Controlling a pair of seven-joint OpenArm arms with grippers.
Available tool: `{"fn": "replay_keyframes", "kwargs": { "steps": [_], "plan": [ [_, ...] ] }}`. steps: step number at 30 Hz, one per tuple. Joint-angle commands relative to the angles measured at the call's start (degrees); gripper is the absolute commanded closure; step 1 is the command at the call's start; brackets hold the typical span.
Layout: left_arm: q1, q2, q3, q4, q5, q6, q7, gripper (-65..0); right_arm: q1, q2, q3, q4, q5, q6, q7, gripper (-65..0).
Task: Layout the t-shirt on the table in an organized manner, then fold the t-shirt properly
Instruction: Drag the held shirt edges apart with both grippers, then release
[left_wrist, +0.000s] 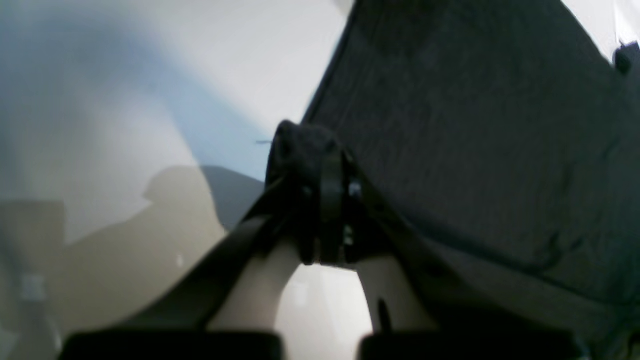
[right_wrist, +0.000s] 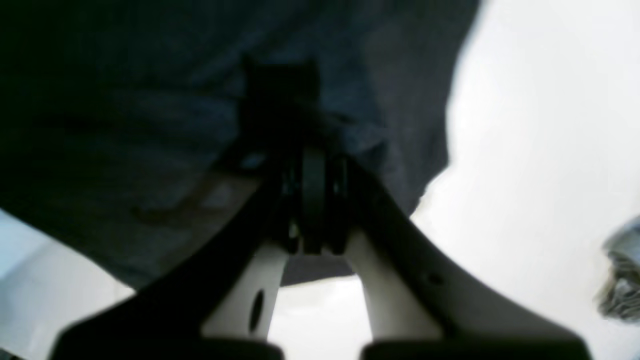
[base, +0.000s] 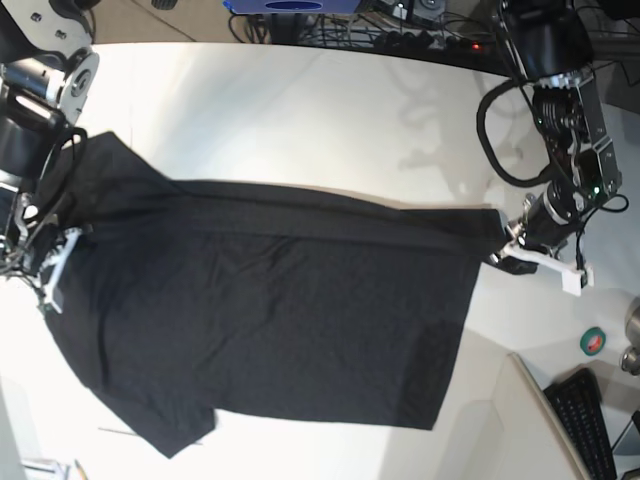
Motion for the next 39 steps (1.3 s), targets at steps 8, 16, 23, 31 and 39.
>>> {"fn": "replay_keyframes", "kwargs": {
  "steps": [8,16,23,31,39],
  "plan": [
    [-7.2,0.1,0.0,-4.5,6.7,-0.2,-1.3,0.0,4.3,2.3,0.1,-3.1,0.1,-0.1,4.3,0.0],
    [-10.4,2.9,5.3,-9.1,14.3,-0.2,-6.8,0.0,6.1,2.3,0.5,-8.2,0.1,-0.1,8.5,0.0],
    [-12.1,2.6,5.8,-11.0,14.6,-0.2,-6.9,0.0,6.1,2.3,0.7,-8.6,0.1,-0.1,11.5,0.0],
    [-13.6,2.7,6.0,-10.5,14.7,-0.2,-6.7,-25.2,5.5,1.9,8.8,-5.1,0.1,-0.1,11.3,-27.8],
    [-10.1,0.0,4.8,-8.9,14.0,-0.3,-6.8,-65.0,-6.3,-3.3,19.4,14.2,0.3,-0.1,11.1,-31.2]
  ]
}}
